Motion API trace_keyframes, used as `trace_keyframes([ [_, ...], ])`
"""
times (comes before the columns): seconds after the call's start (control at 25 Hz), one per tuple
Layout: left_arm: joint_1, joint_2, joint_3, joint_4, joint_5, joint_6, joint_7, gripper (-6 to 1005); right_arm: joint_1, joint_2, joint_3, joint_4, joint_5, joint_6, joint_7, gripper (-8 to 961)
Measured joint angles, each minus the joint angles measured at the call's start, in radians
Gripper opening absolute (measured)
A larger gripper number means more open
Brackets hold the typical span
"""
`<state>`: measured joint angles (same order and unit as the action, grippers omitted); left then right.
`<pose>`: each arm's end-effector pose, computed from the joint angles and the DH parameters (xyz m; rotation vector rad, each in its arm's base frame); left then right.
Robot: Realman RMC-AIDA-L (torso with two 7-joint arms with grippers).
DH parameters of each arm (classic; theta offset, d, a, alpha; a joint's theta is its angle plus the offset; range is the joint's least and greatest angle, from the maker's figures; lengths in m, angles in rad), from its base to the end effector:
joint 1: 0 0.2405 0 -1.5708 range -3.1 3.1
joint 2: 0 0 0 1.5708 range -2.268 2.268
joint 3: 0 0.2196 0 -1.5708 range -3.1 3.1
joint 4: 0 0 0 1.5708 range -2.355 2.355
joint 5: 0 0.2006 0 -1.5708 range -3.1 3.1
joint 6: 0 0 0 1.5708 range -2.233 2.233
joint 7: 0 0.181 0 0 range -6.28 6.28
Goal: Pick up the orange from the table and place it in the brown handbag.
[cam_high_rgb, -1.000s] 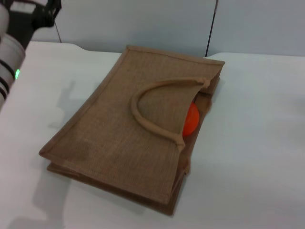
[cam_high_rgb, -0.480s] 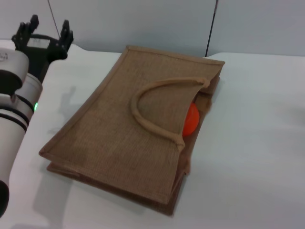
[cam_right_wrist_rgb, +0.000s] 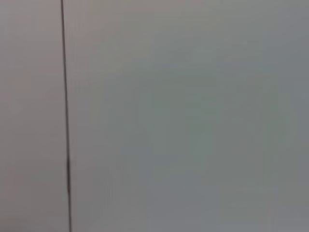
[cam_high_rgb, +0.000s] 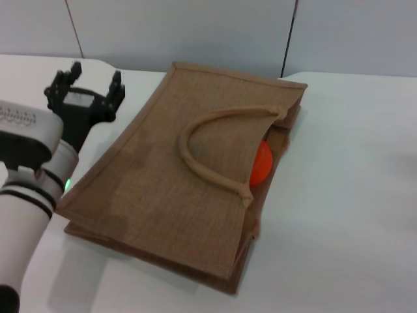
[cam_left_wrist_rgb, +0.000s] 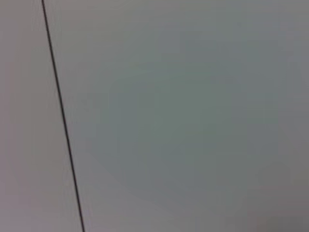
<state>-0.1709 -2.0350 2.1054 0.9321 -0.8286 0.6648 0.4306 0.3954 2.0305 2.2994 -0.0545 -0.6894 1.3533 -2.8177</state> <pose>-0.2255 0.3613 -0.0049 -1.6395 -0.4970 -0.5538 0.3207 0.3145 0.0319 -1.6166 0.5571 0.7246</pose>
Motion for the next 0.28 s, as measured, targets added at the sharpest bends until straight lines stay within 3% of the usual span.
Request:
trace_keyframes([
  [0.28, 0.029, -0.001, 0.023, 0.0, 0.0, -0.003, 0.001, 711, -0.015, -0.002, -0.008, -0.018, 0.018, 0.016, -0.01, 803],
])
